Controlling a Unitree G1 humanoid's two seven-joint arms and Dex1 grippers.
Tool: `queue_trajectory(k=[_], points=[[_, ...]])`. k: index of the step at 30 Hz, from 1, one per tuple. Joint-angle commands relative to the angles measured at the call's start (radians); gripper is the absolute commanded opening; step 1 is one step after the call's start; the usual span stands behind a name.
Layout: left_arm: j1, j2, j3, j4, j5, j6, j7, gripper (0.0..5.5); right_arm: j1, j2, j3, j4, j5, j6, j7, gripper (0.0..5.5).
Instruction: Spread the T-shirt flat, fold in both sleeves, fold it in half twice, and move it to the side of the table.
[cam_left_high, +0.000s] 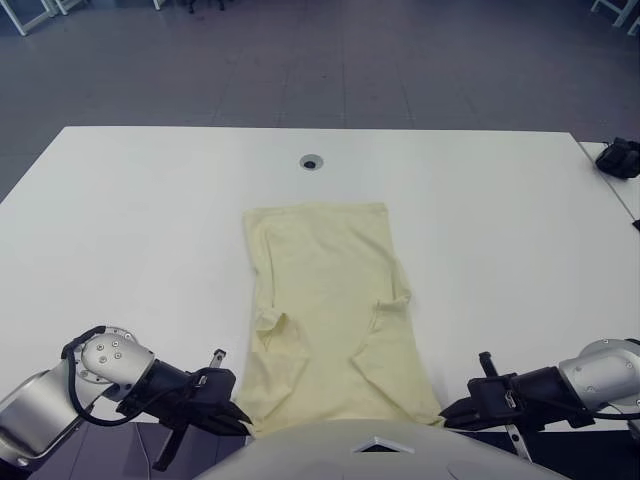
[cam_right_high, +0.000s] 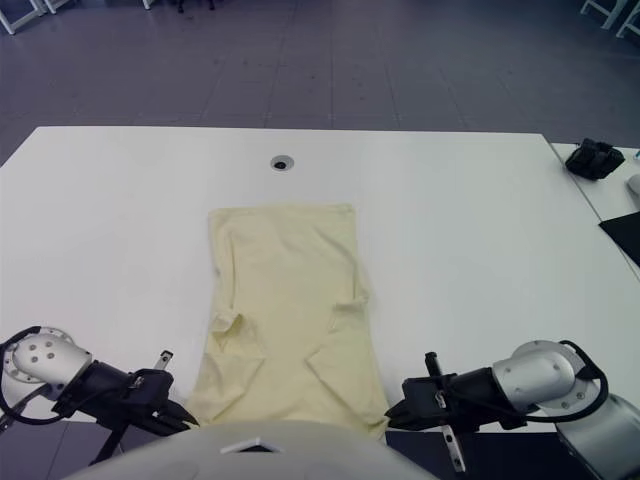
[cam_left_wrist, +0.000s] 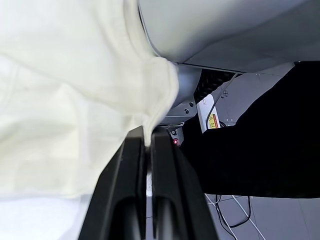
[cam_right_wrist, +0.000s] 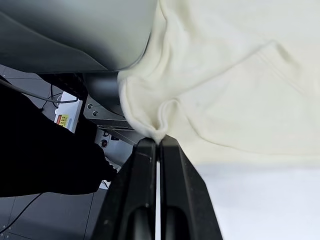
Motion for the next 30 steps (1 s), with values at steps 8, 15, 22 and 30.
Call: queue_trajectory(k=[8,15,22,30], points=[[-0.393,-0.14,-0.013,0.181,-0.058,0.114,-0.002,0.0,-0.438,0.103,0.146,0.251,-0.005,-0.009,0.046,0.02],[-0.606,-0.222,-0.001,0.323,-0.053,0.148,0.01,0.0,-0.81,0.222,0.272,0.36,-0.039,0.087,0.057,0.02],[-0.725,-0.241,0.005,0.452,-0.013,0.107,-0.014,0.0,-1.015,0.273,0.314,0.54,-0.102,0.053,0.087,0.02],[-0.877,-0.328,-0.007,0.611,0.037,0.089,0.033,0.0,-1.204,0.387,0.344,0.811,-0.182,-0.058,0.078,0.02]])
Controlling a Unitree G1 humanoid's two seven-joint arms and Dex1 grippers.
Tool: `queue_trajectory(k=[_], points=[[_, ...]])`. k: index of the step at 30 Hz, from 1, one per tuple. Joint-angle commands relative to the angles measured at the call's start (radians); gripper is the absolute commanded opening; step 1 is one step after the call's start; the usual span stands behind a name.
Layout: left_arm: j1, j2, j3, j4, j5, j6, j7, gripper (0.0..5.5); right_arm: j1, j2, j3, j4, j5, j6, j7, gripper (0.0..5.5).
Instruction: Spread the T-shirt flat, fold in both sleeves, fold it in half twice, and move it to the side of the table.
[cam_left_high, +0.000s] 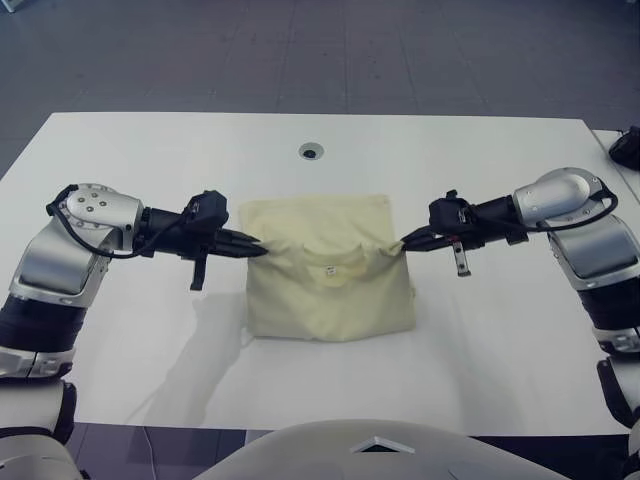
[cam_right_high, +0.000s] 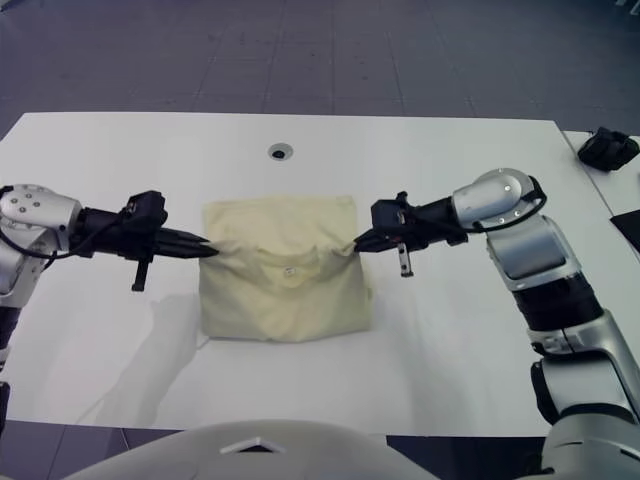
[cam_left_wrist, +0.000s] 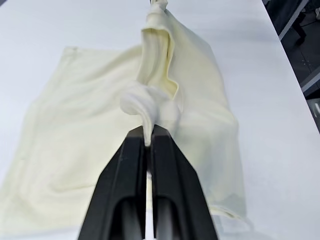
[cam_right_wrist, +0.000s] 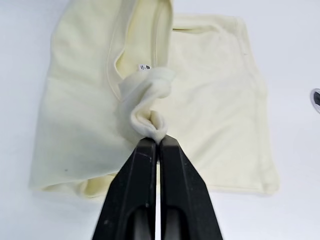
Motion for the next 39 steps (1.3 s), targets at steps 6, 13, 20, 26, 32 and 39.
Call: queue_trajectory(k=[6,13,20,26,32,39], points=[[-0.153,-0.083,-0.028,0.193,0.101,-0.063,0.014,0.0,-0.203,0.133,0.01,0.329,-0.084,-0.132,-0.024,0.02],[-0.247,-0.125,-0.03,0.374,0.174,-0.136,0.023,0.0,-0.338,0.224,0.005,0.65,-0.16,-0.266,-0.072,0.02],[-0.323,-0.173,-0.005,0.468,0.192,-0.185,0.026,0.0,-0.415,0.271,-0.029,0.79,-0.187,-0.364,-0.138,0.02],[-0.377,-0.158,0.046,0.399,0.161,-0.156,0.014,0.0,-0.478,0.274,-0.083,0.755,-0.149,-0.344,-0.115,0.02],[-0.475,-0.19,-0.009,0.677,0.32,-0.264,0.115,0.0,-0.586,0.375,-0.082,1.014,-0.22,-0.412,-0.286,0.02],[-0.503,-0.305,-0.105,0.928,0.474,-0.383,0.196,0.0,-0.551,0.474,-0.076,1.229,-0.315,-0.45,-0.522,0.02]])
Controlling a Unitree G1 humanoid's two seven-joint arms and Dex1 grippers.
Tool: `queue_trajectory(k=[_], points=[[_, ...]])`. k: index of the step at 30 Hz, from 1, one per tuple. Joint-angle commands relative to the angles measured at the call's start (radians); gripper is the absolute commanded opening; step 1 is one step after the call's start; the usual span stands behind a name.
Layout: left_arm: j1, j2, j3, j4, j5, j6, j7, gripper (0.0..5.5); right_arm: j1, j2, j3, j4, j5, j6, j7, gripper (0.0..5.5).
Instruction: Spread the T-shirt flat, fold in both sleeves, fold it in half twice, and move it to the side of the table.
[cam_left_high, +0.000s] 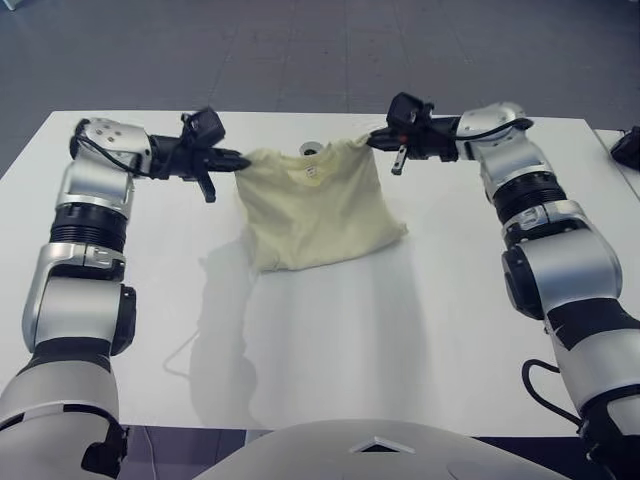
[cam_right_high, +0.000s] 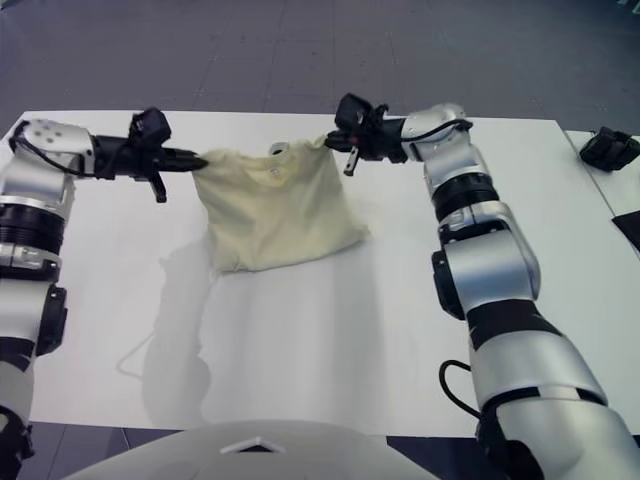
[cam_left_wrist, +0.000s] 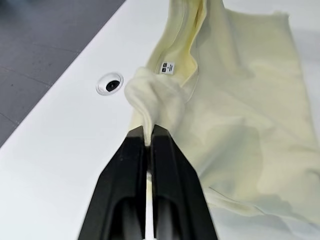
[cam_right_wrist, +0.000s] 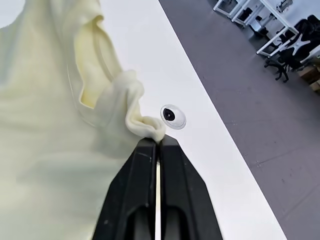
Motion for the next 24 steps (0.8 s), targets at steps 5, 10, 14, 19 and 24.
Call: queue_trajectory(k=[5,10,14,19,24], points=[[-0.025,-0.137,-0.081,0.148,0.135,-0.083,0.109,0.0,0.129,0.039,0.014,0.078,-0.08,-0.038,-0.107,0.02],[0.032,-0.158,-0.097,0.106,0.16,-0.103,0.096,0.0,0.237,0.035,0.053,0.045,-0.126,-0.092,-0.057,0.02],[0.129,-0.137,-0.13,-0.024,0.165,-0.101,0.025,0.0,0.347,-0.011,0.101,-0.042,-0.152,-0.166,0.056,0.02],[0.35,-0.037,-0.154,-0.371,0.117,-0.021,-0.129,0.0,0.538,-0.15,0.117,-0.344,-0.091,-0.152,0.252,0.02],[0.46,0.048,-0.132,-0.565,0.072,0.066,-0.172,0.0,0.783,-0.307,0.105,-0.762,-0.005,-0.015,0.349,0.02]])
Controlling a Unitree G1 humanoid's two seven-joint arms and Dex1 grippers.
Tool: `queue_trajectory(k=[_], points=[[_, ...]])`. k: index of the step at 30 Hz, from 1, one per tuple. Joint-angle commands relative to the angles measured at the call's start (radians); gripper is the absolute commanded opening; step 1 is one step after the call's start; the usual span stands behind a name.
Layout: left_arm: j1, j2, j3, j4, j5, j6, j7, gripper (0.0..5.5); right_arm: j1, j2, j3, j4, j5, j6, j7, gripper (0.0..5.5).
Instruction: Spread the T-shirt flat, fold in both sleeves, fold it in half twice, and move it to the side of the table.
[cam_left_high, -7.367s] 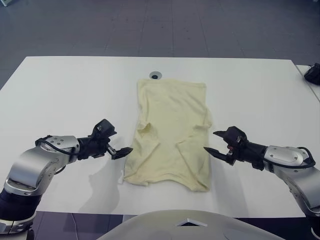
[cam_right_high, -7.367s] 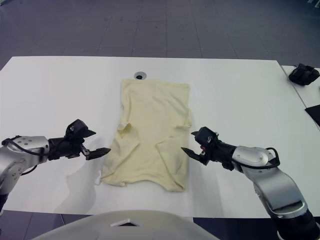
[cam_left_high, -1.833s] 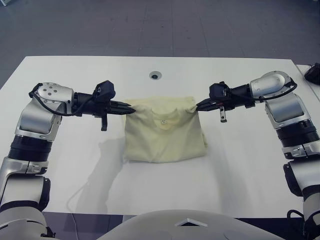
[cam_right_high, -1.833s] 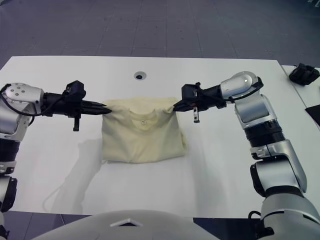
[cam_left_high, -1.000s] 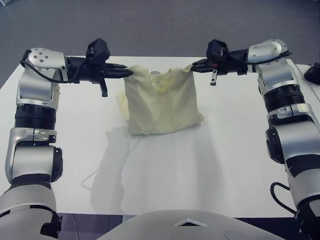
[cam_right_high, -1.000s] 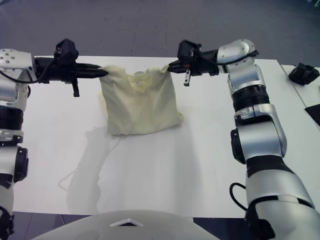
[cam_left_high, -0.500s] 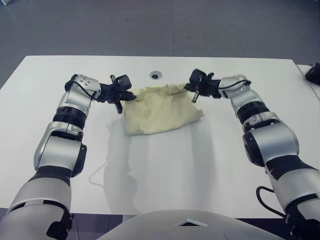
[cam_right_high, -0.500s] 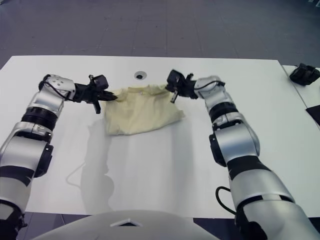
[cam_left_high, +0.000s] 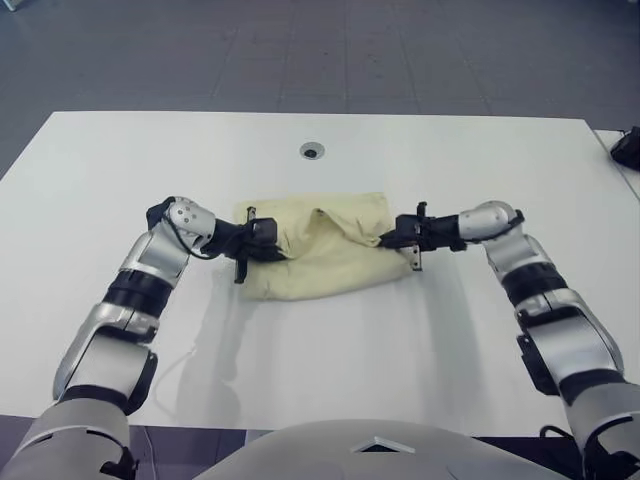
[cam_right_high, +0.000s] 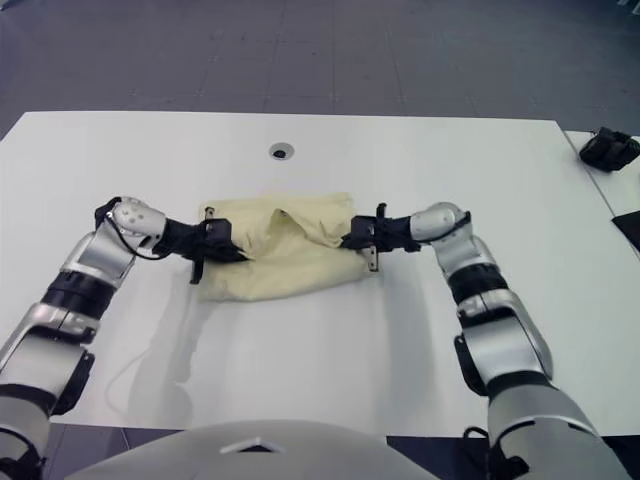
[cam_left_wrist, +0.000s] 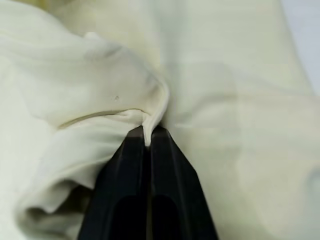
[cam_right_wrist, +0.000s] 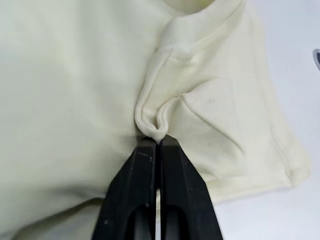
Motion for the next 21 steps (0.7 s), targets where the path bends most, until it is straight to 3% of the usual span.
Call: queue_trajectory(k=[1,7,21], points=[[0.072,0.069,0.021,-0.116,-0.029,0.085,-0.032,0.0,0.247,-0.138,0.014,-0.309,0.023,0.159,0.088,0.02],[0.01,0.052,0.095,-0.151,-0.131,0.213,-0.017,0.0,0.203,-0.099,-0.071,-0.471,0.12,0.362,-0.026,0.02],[-0.22,-0.064,0.079,0.223,-0.068,0.165,0.125,0.0,-0.056,-0.004,-0.078,-0.124,0.103,0.351,-0.107,0.02]])
